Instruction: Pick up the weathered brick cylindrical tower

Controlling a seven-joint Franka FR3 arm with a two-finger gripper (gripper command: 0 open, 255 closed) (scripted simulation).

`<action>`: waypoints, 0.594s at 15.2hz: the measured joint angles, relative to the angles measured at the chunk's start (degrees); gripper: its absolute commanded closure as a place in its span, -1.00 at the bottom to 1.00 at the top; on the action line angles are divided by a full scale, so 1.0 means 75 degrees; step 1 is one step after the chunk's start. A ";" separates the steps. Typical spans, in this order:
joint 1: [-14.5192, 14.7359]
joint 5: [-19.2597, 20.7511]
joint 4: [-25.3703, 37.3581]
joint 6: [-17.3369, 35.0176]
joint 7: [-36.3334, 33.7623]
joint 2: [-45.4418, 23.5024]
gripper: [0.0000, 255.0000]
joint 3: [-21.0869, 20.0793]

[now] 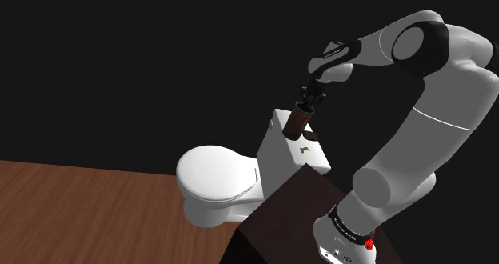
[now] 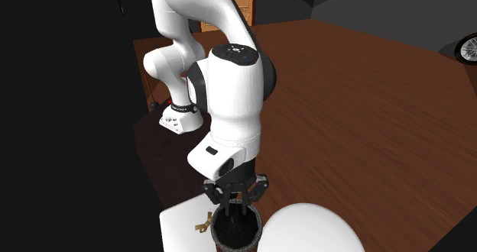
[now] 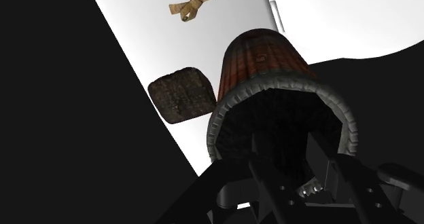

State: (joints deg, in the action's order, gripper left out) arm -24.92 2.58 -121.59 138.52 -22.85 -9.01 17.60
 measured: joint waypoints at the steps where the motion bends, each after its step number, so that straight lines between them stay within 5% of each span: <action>1: 0.0000 -0.0002 0.0003 0.0005 0.0002 -0.0004 1.00 -0.0001; 9: 0.0006 0.0011 0.0004 -0.0030 -0.0011 0.0029 1.00 0.0001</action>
State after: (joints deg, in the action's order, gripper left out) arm -24.88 2.67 -121.57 138.29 -22.94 -8.79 17.60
